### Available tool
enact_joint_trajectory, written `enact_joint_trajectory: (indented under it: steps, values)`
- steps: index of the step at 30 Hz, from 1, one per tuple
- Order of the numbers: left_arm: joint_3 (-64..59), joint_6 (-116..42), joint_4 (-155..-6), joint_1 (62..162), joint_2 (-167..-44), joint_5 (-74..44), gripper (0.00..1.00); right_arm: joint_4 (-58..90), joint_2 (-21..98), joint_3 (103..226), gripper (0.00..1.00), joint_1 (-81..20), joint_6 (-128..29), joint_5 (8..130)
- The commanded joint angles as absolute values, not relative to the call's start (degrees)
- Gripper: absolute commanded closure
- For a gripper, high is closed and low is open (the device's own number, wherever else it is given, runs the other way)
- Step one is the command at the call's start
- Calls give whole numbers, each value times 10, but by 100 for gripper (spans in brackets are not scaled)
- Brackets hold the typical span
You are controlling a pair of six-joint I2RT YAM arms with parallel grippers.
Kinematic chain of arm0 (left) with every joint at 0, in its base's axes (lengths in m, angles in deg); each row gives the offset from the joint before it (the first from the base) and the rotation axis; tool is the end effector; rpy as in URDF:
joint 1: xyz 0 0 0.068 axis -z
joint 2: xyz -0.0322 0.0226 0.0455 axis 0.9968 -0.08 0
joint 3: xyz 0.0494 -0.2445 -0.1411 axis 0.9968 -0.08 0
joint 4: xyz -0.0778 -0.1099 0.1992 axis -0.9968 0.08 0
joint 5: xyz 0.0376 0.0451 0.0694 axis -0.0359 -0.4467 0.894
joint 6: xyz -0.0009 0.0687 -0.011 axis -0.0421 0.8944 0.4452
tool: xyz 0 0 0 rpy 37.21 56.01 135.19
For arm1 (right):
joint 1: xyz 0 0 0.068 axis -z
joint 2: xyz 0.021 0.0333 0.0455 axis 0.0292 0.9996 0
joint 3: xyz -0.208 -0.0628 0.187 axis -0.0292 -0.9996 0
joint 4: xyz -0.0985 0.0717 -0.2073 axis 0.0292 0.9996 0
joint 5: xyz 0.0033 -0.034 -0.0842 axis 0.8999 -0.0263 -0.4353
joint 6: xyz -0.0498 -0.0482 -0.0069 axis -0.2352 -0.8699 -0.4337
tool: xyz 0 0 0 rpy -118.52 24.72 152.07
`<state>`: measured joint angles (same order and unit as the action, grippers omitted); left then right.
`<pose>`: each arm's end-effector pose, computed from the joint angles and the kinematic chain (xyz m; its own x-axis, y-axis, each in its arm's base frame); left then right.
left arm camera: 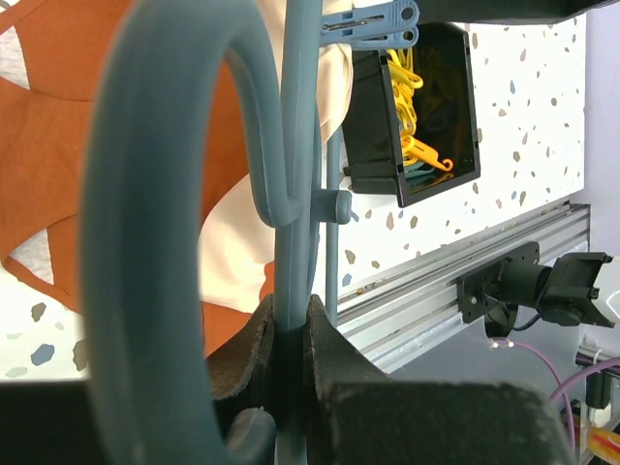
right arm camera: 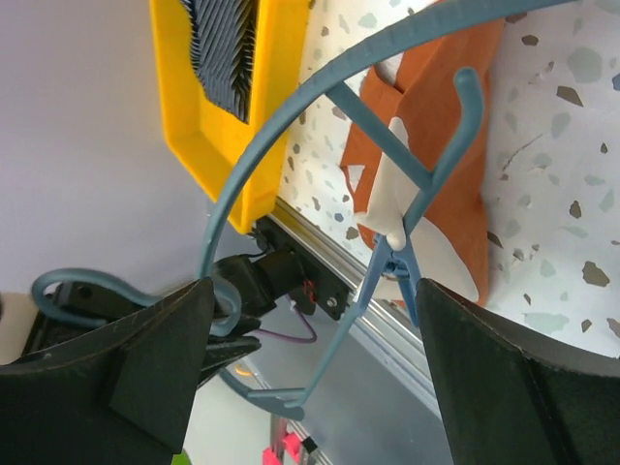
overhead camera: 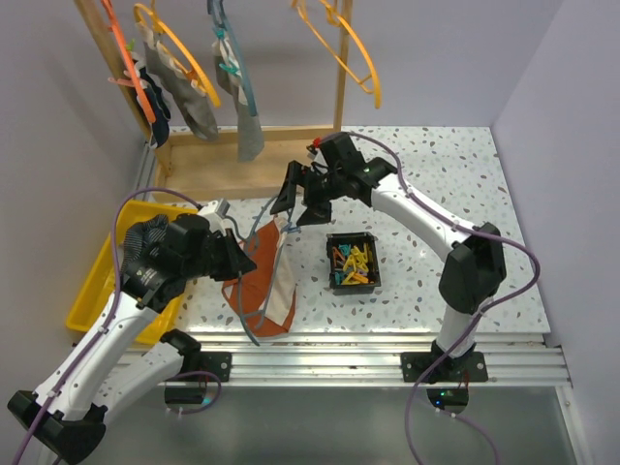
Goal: Remove the underwear clipped to the hanger
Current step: Remove the underwear from the hanger.
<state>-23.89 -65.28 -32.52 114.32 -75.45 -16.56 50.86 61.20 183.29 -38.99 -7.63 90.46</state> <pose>0.1157 -0.0752 0.3084 -0.8135 -0.2713 -0.5144 0.0930 0.8124 -0.5756 0.3026 0.2654 0.3225 -0.9741 0.0842 -0.2097 -0.1089 0.6379 0.7624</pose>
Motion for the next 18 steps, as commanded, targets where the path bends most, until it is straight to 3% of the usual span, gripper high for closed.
enact_joint_trajectory:
  steps: [1, 12, 18]
  values:
    - [-233, -646, -348, 1141, -744, -162, 100, 575, 632, 1879, 12, -404, -94, 875]
    - [-232, -643, -343, 1142, -744, -147, 100, 665, 634, 1925, 17, -406, -138, 791]
    - [-232, -640, -350, 1142, -751, -148, 100, 614, 630, 1869, 23, -406, -121, 852]
